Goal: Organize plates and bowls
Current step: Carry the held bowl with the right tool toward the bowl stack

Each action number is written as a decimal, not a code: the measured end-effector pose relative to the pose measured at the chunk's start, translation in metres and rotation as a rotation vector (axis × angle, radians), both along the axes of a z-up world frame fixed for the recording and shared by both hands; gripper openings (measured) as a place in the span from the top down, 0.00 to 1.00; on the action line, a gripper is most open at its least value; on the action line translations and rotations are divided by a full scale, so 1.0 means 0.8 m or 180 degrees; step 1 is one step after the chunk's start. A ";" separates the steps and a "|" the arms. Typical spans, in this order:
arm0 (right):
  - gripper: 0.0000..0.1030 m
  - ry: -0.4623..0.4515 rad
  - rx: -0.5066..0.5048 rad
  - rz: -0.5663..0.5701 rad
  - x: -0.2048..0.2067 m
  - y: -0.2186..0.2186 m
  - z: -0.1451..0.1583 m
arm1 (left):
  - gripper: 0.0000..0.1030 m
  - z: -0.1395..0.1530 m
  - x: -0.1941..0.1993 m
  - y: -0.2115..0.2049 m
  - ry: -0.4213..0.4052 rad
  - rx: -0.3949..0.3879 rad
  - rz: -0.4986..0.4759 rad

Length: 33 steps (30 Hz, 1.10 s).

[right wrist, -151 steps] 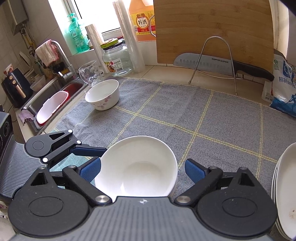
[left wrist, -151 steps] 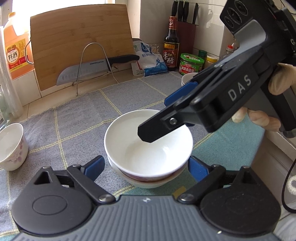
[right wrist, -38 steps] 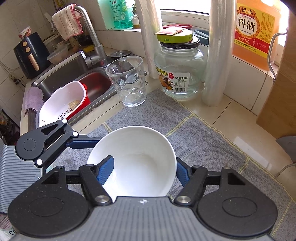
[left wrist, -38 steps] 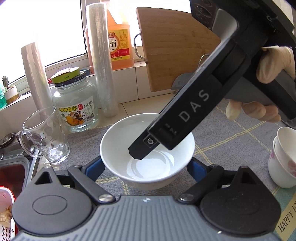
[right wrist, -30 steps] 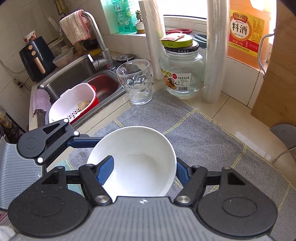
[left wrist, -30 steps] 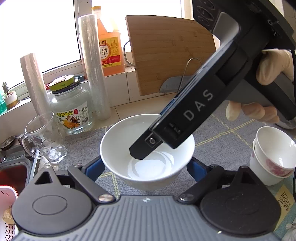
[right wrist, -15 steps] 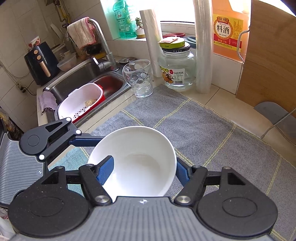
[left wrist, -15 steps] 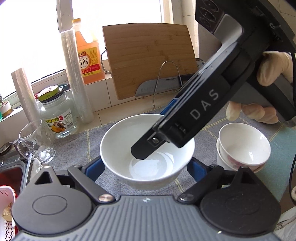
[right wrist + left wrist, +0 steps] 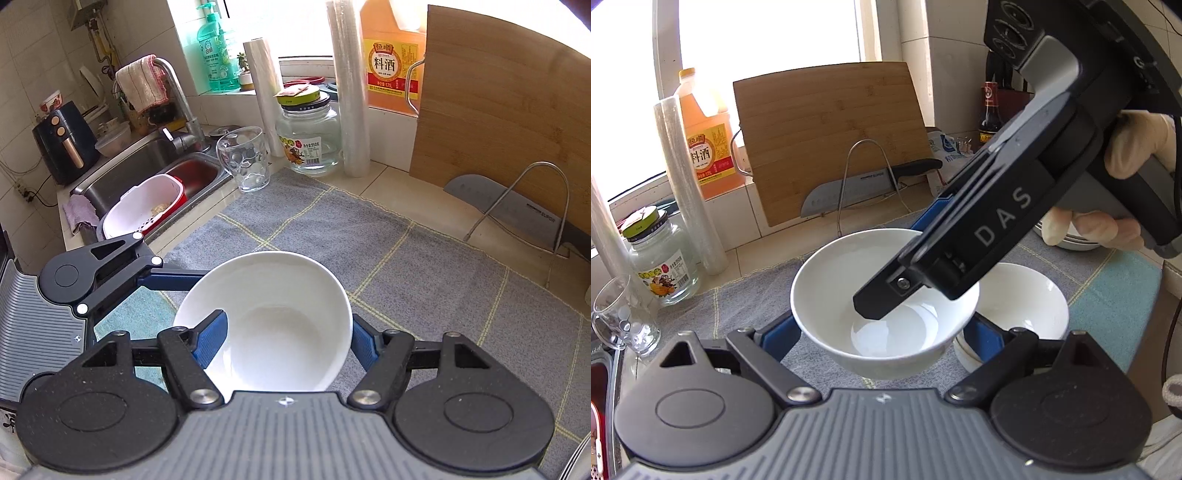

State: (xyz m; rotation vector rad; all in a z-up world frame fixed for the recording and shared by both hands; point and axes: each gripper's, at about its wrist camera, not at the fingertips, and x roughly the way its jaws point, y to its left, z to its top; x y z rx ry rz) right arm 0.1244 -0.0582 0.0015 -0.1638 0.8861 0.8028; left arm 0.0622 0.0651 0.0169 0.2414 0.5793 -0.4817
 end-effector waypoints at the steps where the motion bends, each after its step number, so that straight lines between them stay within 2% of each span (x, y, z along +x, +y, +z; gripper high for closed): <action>1: 0.27 -0.0005 -0.0001 -0.0034 -0.002 -0.006 0.001 | 0.09 0.001 0.000 -0.005 -0.0006 -0.0007 -0.0039; 16: 0.27 -0.0007 -0.0052 -0.0477 -0.024 -0.085 -0.003 | 0.09 -0.008 0.008 -0.060 0.0063 -0.0094 -0.0456; 33: 0.27 0.0161 -0.0094 -0.0632 -0.035 -0.111 -0.034 | 0.09 -0.031 0.009 -0.084 0.0312 -0.0085 -0.0597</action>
